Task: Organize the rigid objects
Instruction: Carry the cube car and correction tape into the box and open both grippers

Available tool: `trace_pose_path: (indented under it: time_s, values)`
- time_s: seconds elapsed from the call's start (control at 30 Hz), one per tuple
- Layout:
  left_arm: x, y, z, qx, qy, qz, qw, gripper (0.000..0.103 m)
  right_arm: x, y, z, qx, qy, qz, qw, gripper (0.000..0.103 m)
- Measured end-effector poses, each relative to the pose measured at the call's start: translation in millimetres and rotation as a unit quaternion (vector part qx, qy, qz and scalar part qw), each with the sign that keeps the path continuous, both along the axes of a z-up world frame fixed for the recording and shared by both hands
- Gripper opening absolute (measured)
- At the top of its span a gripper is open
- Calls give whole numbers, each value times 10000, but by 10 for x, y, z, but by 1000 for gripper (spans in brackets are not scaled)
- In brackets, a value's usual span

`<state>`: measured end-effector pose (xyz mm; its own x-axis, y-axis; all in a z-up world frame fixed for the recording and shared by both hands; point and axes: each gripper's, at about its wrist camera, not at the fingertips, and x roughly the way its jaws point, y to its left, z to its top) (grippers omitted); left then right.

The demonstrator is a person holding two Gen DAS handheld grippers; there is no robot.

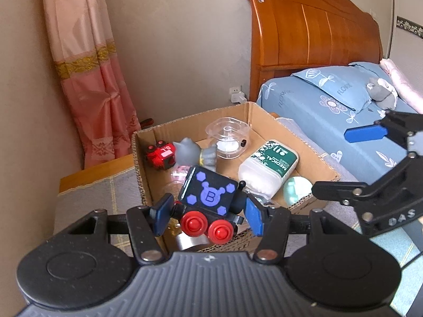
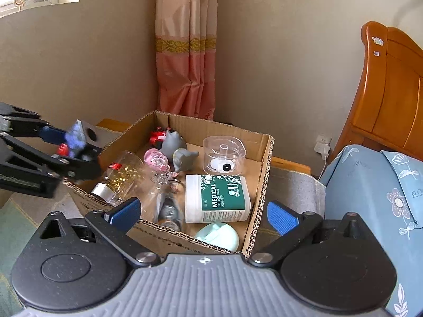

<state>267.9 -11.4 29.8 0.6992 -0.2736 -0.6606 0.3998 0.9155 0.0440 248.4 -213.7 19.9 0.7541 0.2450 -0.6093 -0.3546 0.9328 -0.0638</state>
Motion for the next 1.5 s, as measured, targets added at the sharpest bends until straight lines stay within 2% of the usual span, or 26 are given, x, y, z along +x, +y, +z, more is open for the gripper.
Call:
trace_pose_path:
  time_s: [0.3,0.6,0.63,0.67,0.7,0.77,1.0,1.17,1.27,1.5]
  values:
    - [107,-122,-130,41,163,-71,9998,57,-173,-14,101,-17,-128,16,9999,103]
    - [131,-114,-208,57,262,109,9996,60,-269,-49,178,-40,-237,-18,9997,103]
    - [132,-98,-201,3,273,152,9995,74,-275,-50,184,-33,-250,-17,9997,103]
    - [126,-80,-193,-52,280,190,9994,95,-283,-48,190,-26,-261,-18,9997,103]
    - [111,-59,-179,-115,241,244,9993,101,-295,-47,195,-13,-271,-11,9996,103]
    - [46,-15,-140,-241,83,317,9992,102,-315,-42,197,8,-276,8,9996,103]
    - [-149,79,-59,-386,-9,440,9983,102,-392,16,200,16,-246,56,9997,103]
    - [-380,137,-19,-316,-161,704,9969,102,-419,61,180,25,-121,-44,9999,103]
    - [-539,145,-2,-260,-207,887,9955,102,-429,76,136,11,70,-257,9996,103]
    - [-827,98,63,-140,2,1452,9893,102,-556,128,19,-56,512,-987,9938,103]
